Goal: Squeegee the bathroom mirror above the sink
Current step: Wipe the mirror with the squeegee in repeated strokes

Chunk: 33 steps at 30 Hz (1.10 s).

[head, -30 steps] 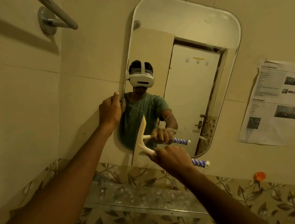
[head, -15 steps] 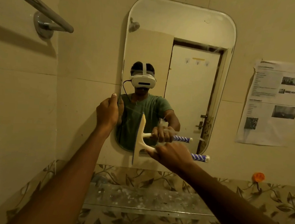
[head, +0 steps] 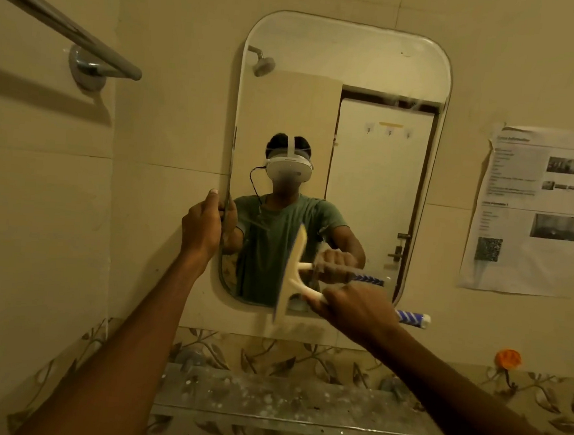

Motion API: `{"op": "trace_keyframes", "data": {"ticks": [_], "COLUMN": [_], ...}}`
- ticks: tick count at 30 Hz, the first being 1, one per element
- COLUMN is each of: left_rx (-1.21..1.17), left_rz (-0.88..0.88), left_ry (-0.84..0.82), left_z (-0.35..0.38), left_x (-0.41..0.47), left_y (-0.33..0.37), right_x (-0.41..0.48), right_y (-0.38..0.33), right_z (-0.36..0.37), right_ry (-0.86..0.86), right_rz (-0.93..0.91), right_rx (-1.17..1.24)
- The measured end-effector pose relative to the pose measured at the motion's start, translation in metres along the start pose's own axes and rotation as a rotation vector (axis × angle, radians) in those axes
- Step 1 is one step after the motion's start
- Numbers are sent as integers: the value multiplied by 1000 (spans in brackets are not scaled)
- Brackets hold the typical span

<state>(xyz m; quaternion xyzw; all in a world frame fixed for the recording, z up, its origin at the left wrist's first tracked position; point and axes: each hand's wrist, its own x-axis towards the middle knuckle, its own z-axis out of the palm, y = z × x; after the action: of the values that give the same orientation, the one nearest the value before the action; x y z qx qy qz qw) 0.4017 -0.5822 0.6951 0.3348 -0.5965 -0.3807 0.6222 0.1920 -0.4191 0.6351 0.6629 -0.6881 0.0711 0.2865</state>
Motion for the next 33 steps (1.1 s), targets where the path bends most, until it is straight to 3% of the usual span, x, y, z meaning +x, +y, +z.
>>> {"op": "trace_keyframes", "data": {"ticks": [4, 7, 17, 26, 33], "left_rx": [-56, -63, -90, -66, -64], "left_rz": [-43, -50, -54, -5, -30], "left_ry": [-20, -17, -10, 23, 12], "left_z": [-1, 0, 0, 3, 3], "left_x": [-5, -7, -4, -6, -3], "left_y": [4, 6, 0, -1, -4], "right_x": [48, 65, 13, 24, -4], "right_y": [-46, -59, 13, -5, 14], "right_z": [-8, -13, 11, -4, 21], "right_ry": [137, 135, 34, 185, 112], "right_rz": [-112, -83, 202, 189, 332], "right_rx": [-17, -13, 177, 191, 286]}}
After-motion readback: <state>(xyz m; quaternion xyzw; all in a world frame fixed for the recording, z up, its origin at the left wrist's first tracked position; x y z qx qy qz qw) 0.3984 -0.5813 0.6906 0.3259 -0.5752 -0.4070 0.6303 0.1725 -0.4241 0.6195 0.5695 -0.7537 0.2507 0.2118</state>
